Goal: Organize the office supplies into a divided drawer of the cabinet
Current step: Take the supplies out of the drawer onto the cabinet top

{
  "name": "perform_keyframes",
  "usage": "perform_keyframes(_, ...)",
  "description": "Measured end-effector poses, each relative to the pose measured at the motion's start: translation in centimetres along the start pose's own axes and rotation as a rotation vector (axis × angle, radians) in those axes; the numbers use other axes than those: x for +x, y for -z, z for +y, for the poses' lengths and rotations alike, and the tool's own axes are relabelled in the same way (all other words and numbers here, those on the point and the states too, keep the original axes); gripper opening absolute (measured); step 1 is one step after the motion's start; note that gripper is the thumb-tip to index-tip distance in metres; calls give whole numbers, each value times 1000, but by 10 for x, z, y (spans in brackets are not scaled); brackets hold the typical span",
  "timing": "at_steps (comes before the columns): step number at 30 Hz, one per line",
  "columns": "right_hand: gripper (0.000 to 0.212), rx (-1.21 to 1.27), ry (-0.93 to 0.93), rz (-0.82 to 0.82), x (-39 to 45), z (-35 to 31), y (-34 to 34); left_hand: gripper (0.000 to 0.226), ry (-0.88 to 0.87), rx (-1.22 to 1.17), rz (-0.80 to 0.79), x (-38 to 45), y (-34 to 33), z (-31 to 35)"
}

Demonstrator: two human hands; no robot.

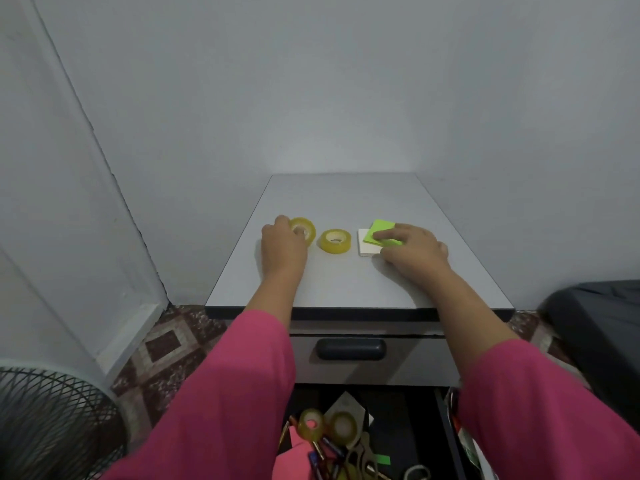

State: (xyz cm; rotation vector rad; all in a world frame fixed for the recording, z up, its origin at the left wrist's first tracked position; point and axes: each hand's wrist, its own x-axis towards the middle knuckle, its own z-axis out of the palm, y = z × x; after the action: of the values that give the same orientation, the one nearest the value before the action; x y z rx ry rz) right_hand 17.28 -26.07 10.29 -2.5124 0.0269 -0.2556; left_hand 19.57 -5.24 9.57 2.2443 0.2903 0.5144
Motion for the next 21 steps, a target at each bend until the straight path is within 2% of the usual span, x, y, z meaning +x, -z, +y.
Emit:
perform_keyframes(5,34,15,3,47,1,1,-3,43,-34,105,-12,-6,-1,4)
perform_keyframes(8,34,3,8,47,2,2,-3,51,-244,361,33,-14,0,6)
perform_keyframes(11,36,9,12,47,7,3,-5,47,-438,409,-155,-16,-2,7)
perform_keyframes(13,38,-6,3,43,14,3,-9,38,-458,419,-208,-11,-5,4)
perform_keyframes(21,38,-97,15,23,51,10,-26,28,-437,343,-129,12,-20,-3)
